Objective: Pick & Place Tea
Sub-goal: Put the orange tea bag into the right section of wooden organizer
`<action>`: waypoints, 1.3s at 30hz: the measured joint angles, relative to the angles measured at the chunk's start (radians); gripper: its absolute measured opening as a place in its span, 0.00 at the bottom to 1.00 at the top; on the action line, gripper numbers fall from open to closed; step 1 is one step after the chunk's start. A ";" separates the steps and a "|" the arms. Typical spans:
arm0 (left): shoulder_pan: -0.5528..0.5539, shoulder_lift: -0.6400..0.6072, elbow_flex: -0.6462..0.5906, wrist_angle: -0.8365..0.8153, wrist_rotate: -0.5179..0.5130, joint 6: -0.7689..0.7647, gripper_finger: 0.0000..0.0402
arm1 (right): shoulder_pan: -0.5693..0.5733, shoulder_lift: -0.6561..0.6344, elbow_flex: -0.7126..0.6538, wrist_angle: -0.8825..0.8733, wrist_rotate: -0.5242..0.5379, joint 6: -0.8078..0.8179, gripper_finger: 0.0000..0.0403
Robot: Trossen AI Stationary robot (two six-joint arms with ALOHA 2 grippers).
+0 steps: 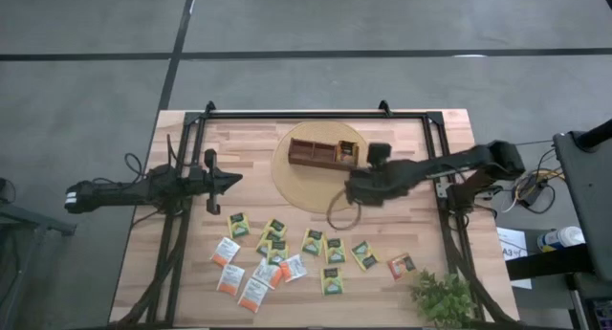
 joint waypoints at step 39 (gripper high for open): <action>0.000 0.000 0.000 0.000 0.000 0.000 0.00 | 0.541 -0.081 -0.214 0.165 -0.858 1.031 0.58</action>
